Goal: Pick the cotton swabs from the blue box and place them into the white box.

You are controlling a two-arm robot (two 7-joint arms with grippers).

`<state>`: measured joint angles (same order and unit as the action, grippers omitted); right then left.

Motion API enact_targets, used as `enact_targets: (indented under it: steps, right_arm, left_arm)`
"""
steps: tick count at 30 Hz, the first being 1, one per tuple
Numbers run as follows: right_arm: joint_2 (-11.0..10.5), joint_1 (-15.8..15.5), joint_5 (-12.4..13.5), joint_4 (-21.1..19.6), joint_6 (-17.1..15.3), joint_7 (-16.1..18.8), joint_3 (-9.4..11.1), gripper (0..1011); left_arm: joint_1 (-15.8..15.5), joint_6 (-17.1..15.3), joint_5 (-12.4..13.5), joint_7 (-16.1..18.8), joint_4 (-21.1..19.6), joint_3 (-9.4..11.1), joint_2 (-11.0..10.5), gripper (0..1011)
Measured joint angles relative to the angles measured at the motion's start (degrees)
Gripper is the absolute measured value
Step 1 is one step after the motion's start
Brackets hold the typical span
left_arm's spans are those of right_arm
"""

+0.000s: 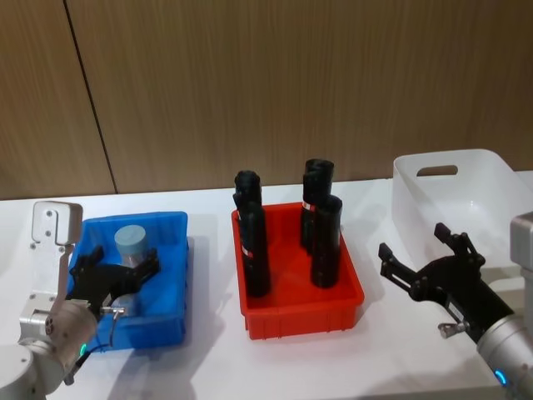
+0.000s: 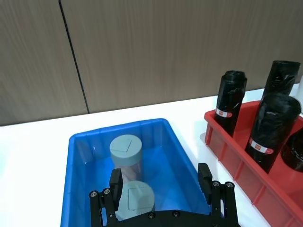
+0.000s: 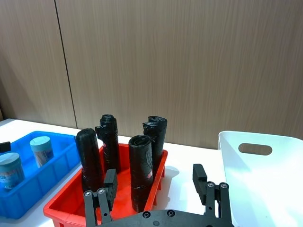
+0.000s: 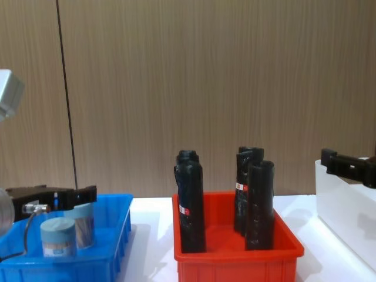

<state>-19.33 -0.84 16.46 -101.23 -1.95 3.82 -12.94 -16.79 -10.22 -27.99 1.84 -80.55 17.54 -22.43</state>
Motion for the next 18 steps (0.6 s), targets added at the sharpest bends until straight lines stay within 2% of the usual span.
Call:
enact_targets:
  steps: [18]
  right_arm:
    - [0.0,0.0,0.0,0.0,0.0,0.0,0.0,1002]
  left_arm:
    - [-2.2,-1.5,-1.9,-1.8,6.2,-1.2,0.7,1004]
